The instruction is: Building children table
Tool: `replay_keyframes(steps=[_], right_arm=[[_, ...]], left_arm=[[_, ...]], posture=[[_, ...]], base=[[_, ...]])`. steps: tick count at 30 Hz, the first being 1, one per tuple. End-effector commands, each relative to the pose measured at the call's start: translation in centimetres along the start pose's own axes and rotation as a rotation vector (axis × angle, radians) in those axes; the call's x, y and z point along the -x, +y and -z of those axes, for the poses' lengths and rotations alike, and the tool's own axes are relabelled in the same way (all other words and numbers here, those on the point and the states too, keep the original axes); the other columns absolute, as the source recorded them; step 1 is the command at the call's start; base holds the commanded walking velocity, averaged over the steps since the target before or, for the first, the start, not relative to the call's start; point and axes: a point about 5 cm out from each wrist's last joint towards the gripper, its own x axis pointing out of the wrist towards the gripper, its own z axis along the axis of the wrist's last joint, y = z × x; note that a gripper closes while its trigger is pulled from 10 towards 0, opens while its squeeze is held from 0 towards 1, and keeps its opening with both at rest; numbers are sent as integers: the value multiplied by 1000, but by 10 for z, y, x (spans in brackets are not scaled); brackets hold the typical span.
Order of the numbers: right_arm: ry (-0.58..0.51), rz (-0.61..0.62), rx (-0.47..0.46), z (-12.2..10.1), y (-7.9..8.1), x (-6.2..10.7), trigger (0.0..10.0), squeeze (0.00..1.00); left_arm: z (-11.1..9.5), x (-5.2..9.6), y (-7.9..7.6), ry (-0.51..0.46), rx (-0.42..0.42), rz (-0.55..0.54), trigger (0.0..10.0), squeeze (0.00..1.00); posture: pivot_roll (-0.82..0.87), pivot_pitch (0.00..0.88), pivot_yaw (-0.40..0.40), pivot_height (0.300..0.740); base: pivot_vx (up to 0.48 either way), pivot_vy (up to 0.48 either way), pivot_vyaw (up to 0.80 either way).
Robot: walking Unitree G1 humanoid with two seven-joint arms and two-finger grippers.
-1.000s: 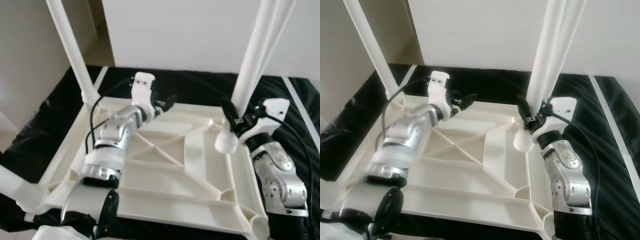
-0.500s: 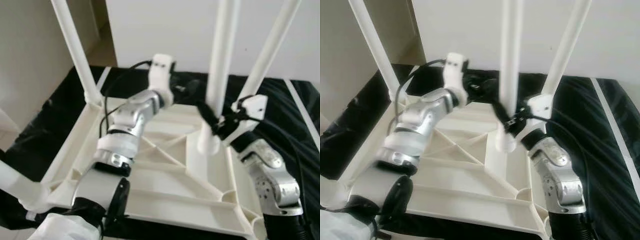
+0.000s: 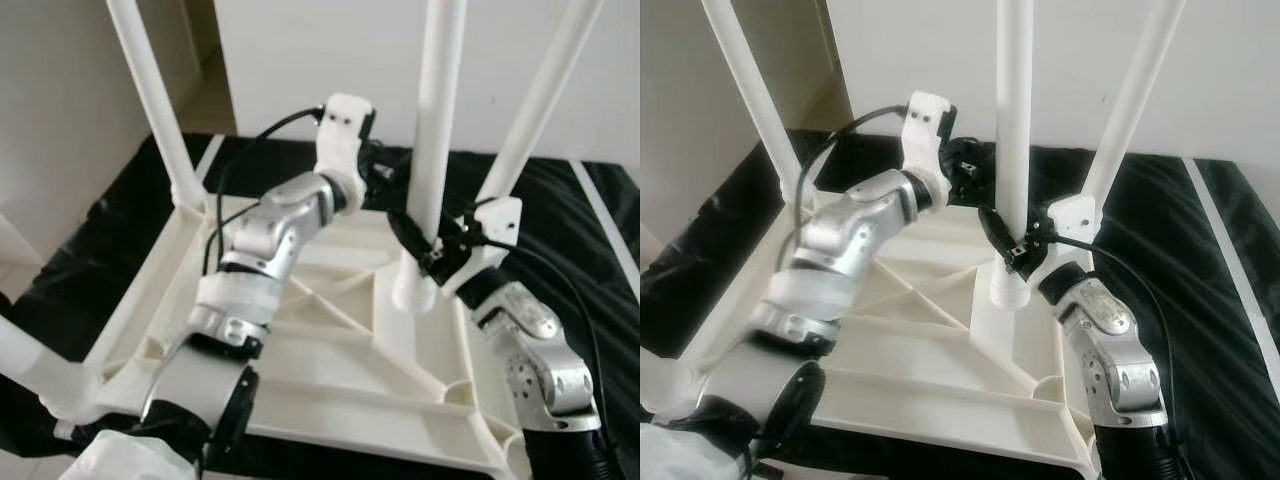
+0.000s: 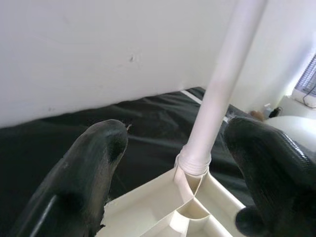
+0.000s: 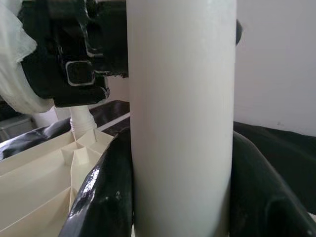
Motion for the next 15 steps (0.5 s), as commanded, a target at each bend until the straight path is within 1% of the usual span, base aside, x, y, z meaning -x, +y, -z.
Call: replay_keyframes(steps=[1,4,10,15], right_arm=[[43,10,-14,9,-2,0,10000,0],[43,9,-11,9,-2,-2,10000,0],[41,5,-2,7,-3,-4,10000,0],[45,15,10,7,-5,-5,10000,0]], left_arm=[[-9,3,-39,-27,-23,553,10000,0],[-12,4,-43,-33,-29,569,10000,0],[-16,4,-46,-42,-32,578,10000,0],[-15,5,-46,-30,-55,574,10000,0]], posture=[[-32,0,-6,740],[-32,0,-8,740],[-31,0,-9,740],[-32,0,-7,740]], base=[[0,0,0],[0,0,0],[0,0,0],[0,0,0]])
